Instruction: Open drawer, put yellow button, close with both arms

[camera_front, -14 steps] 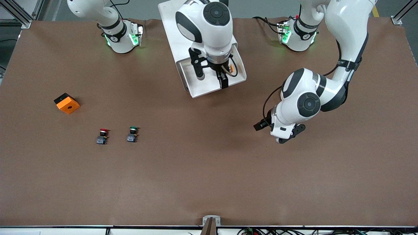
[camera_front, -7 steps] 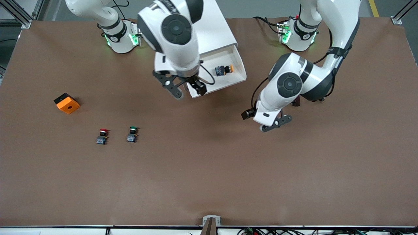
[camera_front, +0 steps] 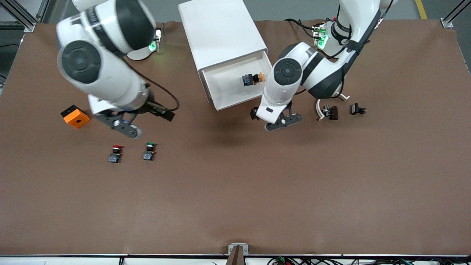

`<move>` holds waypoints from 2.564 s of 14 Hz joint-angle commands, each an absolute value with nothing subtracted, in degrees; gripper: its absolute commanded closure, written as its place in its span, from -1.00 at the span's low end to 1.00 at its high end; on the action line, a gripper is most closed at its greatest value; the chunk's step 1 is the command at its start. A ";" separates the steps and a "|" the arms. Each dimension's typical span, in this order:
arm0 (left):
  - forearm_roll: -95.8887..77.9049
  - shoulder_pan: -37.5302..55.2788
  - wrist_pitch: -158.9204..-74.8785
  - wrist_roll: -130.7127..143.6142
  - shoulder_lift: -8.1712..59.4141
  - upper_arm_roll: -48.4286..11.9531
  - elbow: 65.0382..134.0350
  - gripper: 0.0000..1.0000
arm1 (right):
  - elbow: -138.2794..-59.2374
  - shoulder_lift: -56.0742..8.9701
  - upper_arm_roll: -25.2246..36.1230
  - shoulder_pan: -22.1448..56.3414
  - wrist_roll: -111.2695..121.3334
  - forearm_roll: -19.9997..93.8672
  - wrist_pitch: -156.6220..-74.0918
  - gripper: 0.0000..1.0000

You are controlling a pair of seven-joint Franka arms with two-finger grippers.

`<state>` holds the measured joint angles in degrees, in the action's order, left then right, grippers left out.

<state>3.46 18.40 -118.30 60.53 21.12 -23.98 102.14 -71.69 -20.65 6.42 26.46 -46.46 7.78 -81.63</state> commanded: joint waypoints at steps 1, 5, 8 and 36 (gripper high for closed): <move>4.75 19.86 -117.77 62.75 19.95 -24.17 102.66 -1.00 | -72.60 -19.86 5.27 20.06 -35.29 7.39 -81.12 -1.00; 4.66 20.56 -117.33 64.51 19.95 -25.13 102.66 -1.00 | -72.86 -19.69 5.36 10.57 -12.71 3.35 -79.90 -1.00; 4.48 21.35 -114.18 67.58 20.39 -25.93 101.08 -1.00 | -72.42 -19.69 5.36 5.81 -0.03 -0.43 -79.89 -1.00; -4.65 27.16 -112.68 75.76 22.76 -27.33 98.09 -1.00 | -84.64 -1.15 5.10 -1.85 2.90 1.41 -80.95 -1.00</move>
